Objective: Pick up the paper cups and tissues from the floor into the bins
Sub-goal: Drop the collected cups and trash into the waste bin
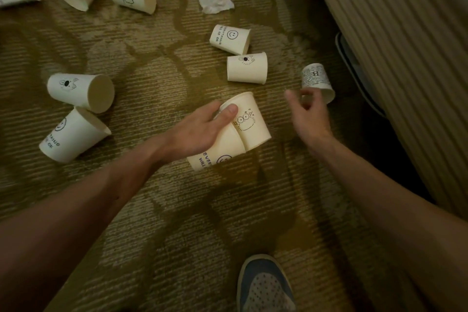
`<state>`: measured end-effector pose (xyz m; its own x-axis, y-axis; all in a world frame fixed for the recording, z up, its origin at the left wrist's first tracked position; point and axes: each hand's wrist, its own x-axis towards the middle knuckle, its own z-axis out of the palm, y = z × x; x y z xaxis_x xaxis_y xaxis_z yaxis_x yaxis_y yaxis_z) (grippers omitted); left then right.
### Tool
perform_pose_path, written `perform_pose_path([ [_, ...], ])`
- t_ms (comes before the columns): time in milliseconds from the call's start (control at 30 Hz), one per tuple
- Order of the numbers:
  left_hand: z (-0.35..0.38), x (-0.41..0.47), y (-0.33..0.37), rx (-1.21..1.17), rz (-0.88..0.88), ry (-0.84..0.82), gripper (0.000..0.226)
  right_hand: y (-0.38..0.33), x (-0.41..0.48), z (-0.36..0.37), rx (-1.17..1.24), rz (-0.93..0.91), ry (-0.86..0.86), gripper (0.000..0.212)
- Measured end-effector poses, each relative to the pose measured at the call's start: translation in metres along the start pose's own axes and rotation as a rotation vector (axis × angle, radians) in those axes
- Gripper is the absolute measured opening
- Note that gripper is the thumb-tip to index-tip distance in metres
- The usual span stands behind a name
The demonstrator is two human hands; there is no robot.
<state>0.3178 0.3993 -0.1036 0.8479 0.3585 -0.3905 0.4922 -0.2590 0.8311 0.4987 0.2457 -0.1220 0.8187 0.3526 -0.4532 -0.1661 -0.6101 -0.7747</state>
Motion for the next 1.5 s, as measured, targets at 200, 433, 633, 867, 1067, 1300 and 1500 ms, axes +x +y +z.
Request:
perform_pose_path([
  [200,0.003,0.008,-0.002,0.008,0.005,0.022,0.043,0.010,0.015,-0.011,0.000,0.037,0.017,0.053],
  [433,0.000,0.014,-0.006,-0.028,0.006,0.066,0.046,0.003,0.020,-0.012,0.033,-0.056,0.121,0.028],
  [633,-0.006,0.006,-0.015,-0.025,-0.014,0.090,0.039,-0.003,-0.004,-0.004,-0.024,-0.201,0.111,0.026],
  [867,-0.022,-0.016,-0.036,0.049,-0.078,-0.019,0.043,-0.015,-0.034,0.020,-0.183,-0.277,-0.313,0.017],
  [1067,-0.045,-0.036,-0.065,0.152,-0.213,-0.228,0.059,-0.021,-0.042,0.051,-0.232,-0.256,-0.525,0.012],
  [1300,-0.075,-0.093,-0.076,0.073,-0.281,-0.130,0.069,-0.049,-0.066,0.112,-0.155,-0.199,-0.655,0.009],
  [1500,-0.127,-0.215,-0.024,-0.131,-0.425,0.058,0.060,-0.140,-0.153,0.129,-0.114,-0.199,-0.807,0.011],
])
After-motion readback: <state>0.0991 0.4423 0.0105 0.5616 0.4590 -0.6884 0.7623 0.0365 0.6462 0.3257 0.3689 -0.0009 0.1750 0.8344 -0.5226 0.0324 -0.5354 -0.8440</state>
